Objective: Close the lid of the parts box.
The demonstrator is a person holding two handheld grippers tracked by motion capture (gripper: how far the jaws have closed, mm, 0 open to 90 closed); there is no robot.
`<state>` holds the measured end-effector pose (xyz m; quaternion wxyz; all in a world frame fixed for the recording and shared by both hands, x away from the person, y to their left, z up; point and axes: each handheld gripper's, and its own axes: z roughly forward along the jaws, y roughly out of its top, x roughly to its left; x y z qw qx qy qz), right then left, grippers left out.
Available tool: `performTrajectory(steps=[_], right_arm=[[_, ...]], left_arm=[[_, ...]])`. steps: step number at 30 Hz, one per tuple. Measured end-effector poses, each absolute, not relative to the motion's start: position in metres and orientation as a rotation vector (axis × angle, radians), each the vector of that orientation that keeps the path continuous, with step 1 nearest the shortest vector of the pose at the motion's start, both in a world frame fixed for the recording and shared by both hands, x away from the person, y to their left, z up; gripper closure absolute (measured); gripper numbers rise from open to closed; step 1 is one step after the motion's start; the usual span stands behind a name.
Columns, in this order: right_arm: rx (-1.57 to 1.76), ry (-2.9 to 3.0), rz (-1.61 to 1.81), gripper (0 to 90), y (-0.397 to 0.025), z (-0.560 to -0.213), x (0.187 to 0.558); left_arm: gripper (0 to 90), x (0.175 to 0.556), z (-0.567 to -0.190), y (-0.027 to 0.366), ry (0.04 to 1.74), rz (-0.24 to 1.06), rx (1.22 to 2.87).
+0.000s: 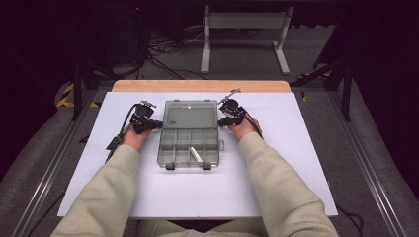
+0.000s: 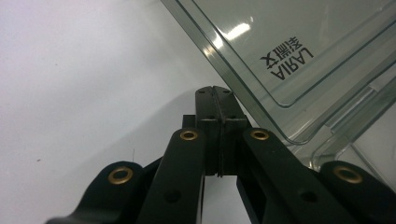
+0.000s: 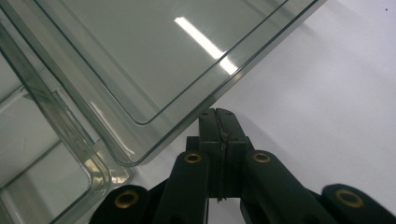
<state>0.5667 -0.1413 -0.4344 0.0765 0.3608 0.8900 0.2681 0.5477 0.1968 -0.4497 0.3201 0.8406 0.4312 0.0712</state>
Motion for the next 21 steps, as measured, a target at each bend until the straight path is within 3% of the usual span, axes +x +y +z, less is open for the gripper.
performTrajectory(steps=[21], right_arm=[[1.089,2.651,0.831,90.0,-0.1383,-0.4357,0.5733]], left_arm=[[89.4,0.5490,-0.4516,0.1934,1.152,0.207,2.174]])
